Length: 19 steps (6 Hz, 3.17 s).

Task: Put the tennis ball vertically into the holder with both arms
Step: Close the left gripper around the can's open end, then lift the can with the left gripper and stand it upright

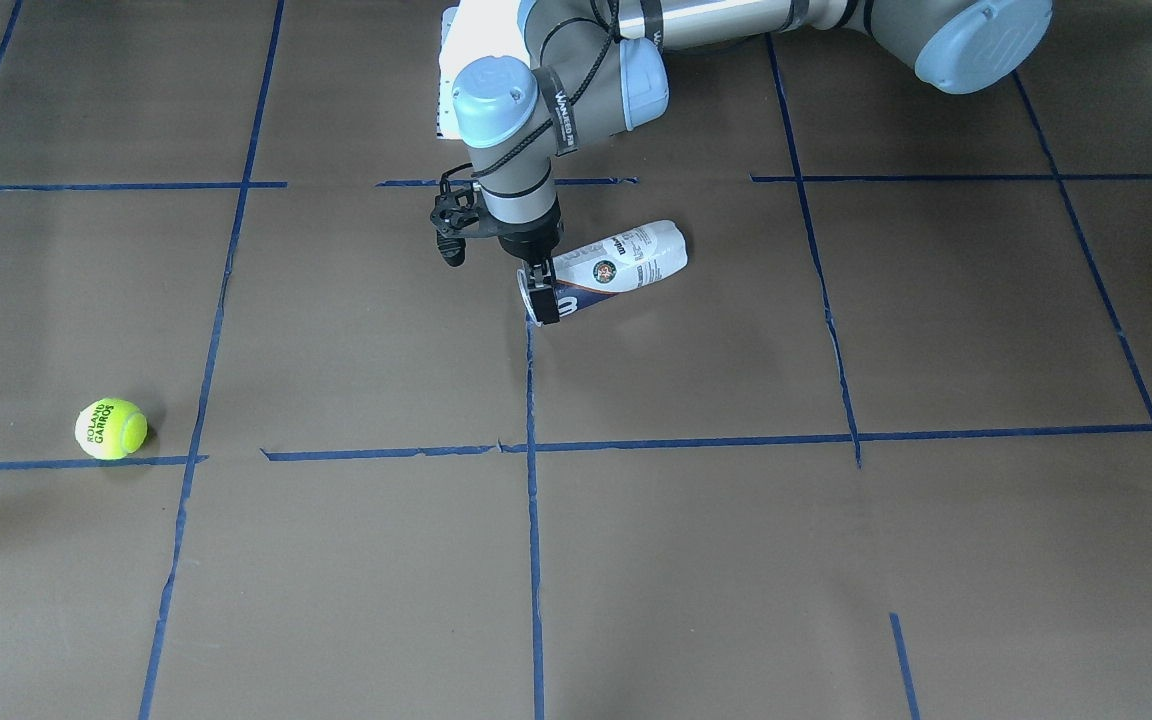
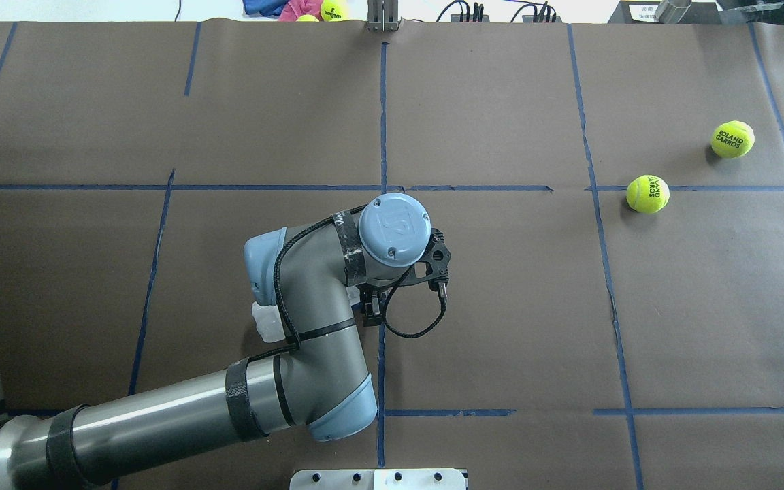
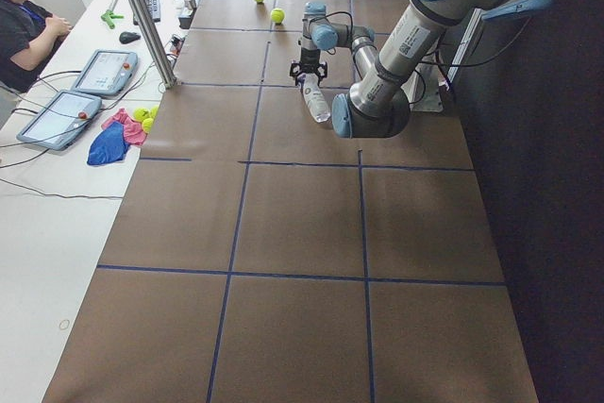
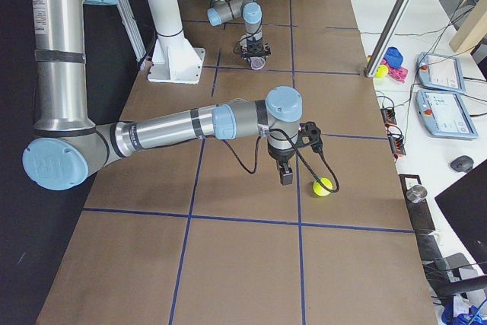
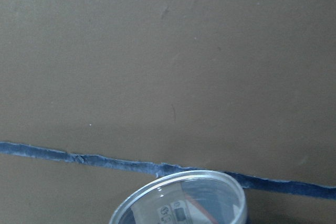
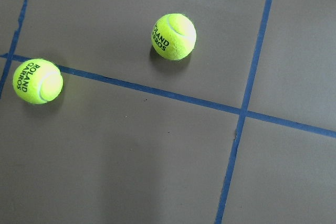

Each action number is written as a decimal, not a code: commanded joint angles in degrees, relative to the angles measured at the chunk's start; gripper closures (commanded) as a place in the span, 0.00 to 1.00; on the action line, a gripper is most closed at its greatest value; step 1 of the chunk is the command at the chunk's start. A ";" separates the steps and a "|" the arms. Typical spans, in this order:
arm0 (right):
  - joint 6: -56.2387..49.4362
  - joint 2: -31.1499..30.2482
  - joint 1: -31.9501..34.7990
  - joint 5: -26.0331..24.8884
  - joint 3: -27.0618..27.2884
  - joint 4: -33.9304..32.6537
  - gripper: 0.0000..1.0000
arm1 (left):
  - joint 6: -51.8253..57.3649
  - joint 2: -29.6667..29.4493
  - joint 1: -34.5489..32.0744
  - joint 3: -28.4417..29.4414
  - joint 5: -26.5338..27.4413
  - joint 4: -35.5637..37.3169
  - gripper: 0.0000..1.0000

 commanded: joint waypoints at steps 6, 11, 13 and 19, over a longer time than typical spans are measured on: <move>-0.09 0.41 -0.35 -0.17 -0.08 0.00 0.00 | -7.73 0.69 -0.72 -1.50 -0.81 -1.44 0.32; 0.09 0.59 -0.53 -0.09 -0.08 0.00 0.00 | -20.83 0.77 -17.68 -11.79 -18.57 -24.52 0.31; 0.09 0.59 -0.53 0.00 0.01 0.00 0.00 | -29.05 5.14 -17.60 -11.44 -18.48 -46.23 0.31; 0.09 0.59 -0.53 0.09 -0.08 0.00 0.00 | -29.43 13.17 -7.42 8.46 -1.20 -103.65 0.28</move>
